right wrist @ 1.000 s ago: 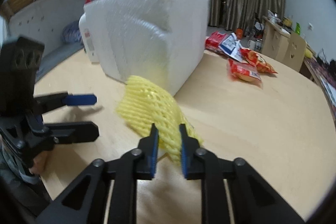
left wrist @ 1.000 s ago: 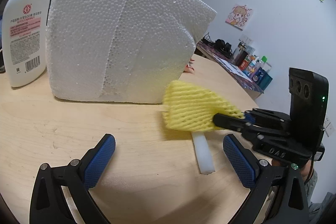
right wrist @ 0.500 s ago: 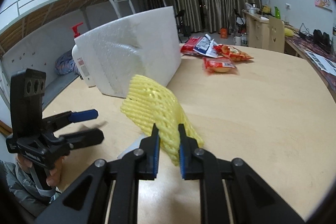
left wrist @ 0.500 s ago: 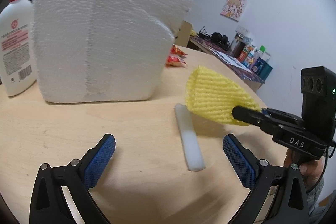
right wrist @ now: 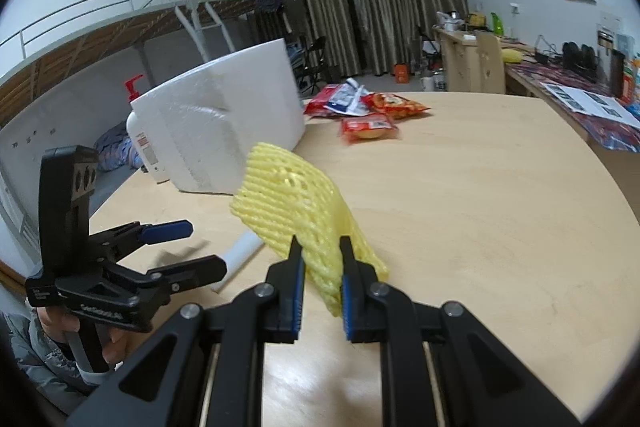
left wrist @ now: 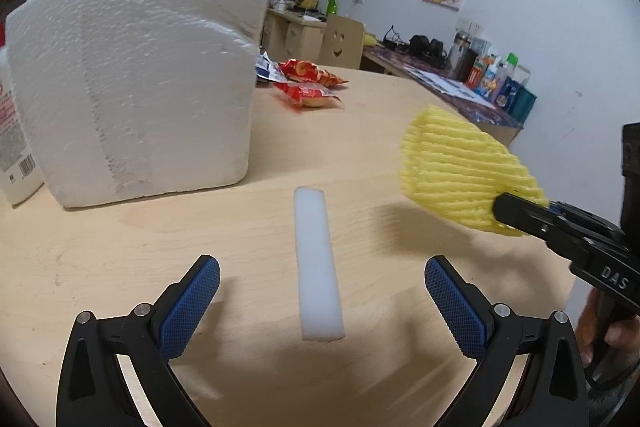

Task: Organize soft objects
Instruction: 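Lift the yellow net with the right tool while the left tool grasps the white foam strip, then carry the yellow net and white foam strip over the foam box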

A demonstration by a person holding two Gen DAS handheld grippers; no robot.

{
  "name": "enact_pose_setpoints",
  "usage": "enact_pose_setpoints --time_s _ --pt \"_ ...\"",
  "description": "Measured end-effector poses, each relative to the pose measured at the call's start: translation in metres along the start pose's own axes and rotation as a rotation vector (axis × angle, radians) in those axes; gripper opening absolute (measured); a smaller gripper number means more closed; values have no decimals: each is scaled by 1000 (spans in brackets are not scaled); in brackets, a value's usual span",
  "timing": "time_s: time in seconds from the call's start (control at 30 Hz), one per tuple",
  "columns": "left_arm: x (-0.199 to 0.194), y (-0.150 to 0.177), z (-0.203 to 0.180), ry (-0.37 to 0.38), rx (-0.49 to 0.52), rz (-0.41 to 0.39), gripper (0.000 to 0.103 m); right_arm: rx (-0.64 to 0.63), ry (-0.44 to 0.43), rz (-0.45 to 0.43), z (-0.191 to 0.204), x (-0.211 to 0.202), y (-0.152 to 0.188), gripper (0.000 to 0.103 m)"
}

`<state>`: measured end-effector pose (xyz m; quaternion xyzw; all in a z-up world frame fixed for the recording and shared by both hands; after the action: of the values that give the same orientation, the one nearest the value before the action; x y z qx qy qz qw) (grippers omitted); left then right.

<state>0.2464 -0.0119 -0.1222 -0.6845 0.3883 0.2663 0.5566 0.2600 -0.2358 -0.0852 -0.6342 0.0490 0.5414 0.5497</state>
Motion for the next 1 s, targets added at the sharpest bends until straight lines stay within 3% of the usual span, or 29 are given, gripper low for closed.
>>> enact_pose_setpoints --time_s 0.33,0.5,0.63,0.8,0.9,1.0 --pt "15 -9 -22 -121 31 28 99 43 -11 -24 -18 -12 14 19" --pt "24 -9 -24 -157 41 49 70 50 -23 -32 -21 -14 17 19" --pt "32 -8 -22 -159 31 93 60 52 -25 -33 -21 -13 17 19" --pt "34 -8 -26 -219 53 100 30 54 -36 -34 -21 -12 18 19" --pt "34 -7 -28 -238 72 96 21 54 -42 -37 -21 -13 19 19" --pt "34 -7 -24 -242 65 95 19 55 -48 -40 -20 -14 20 19"
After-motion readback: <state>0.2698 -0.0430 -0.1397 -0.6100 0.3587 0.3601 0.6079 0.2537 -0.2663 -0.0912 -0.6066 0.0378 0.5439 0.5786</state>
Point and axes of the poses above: each gripper's, at about its wrist camera, not at the fingertips, and x roughly the way its jaws point, z to its left, y to its underside, the point moved 3 cm from there along x, roughly the way its jaws point, and after that the axes turned 14 degrees about z, right-handed, at the moved point
